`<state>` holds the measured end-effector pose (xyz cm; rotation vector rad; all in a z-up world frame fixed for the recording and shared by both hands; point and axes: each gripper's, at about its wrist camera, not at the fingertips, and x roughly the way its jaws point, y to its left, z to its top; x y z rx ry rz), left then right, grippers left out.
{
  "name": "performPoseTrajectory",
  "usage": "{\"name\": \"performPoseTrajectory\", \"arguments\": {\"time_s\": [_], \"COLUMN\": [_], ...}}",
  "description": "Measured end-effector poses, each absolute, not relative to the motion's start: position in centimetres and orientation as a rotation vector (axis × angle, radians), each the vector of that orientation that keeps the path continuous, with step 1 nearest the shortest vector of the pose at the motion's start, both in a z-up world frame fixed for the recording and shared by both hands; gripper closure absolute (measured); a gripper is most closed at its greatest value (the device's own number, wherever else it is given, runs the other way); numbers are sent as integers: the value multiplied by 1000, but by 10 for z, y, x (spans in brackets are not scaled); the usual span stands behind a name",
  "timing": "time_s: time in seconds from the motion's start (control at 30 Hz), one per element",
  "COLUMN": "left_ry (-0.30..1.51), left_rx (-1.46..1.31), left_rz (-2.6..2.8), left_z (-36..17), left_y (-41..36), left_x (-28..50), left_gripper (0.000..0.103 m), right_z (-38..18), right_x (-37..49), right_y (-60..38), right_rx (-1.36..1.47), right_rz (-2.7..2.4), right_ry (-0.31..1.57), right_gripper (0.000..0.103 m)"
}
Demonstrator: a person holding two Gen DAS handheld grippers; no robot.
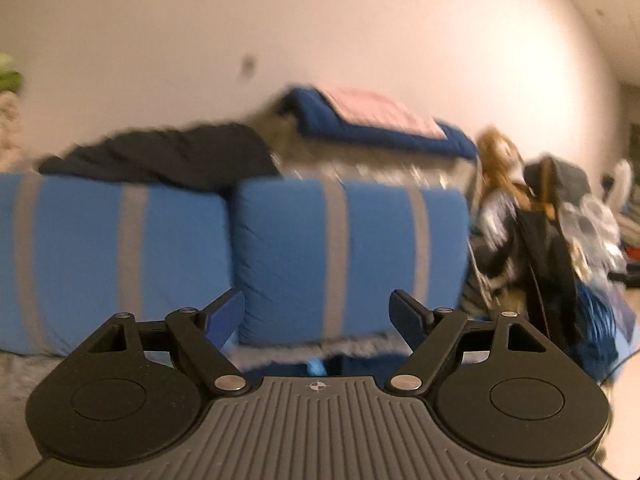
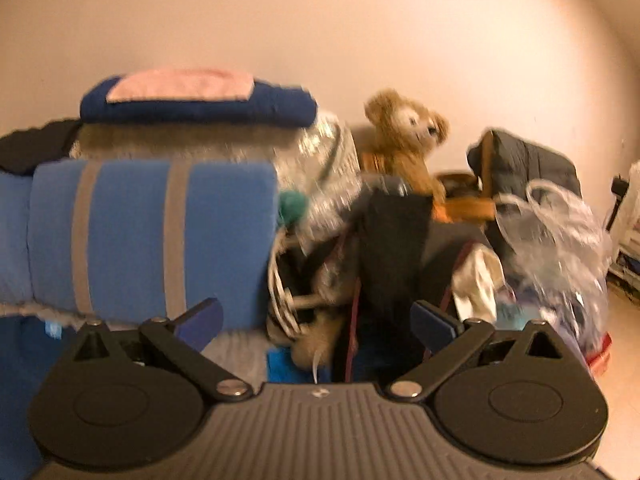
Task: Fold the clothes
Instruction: 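Grasp the other sleeve cuff with the right gripper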
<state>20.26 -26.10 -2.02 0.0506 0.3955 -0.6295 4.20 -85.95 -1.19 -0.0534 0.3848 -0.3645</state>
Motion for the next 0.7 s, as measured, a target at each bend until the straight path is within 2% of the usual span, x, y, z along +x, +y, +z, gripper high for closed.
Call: {"name": "performPoseTrajectory", "arguments": {"time_s": [0.27, 0.43, 0.7], "left_ry": [523, 600, 602], "left_rx": [77, 92, 151], "left_rz": [-730, -759, -754], "left_z": [-97, -148, -195], "left_y": [-338, -356, -332], "left_x": [213, 209, 186], "left_gripper": [24, 24, 24], "right_z": [-72, -112, -159], "right_x": [-11, -46, -64], "right_y": [-885, -896, -917], "right_rx": [-28, -47, 7], "right_rz": [-420, -467, -479], "right_ry": [554, 649, 719], "right_gripper": [0, 0, 0]}}
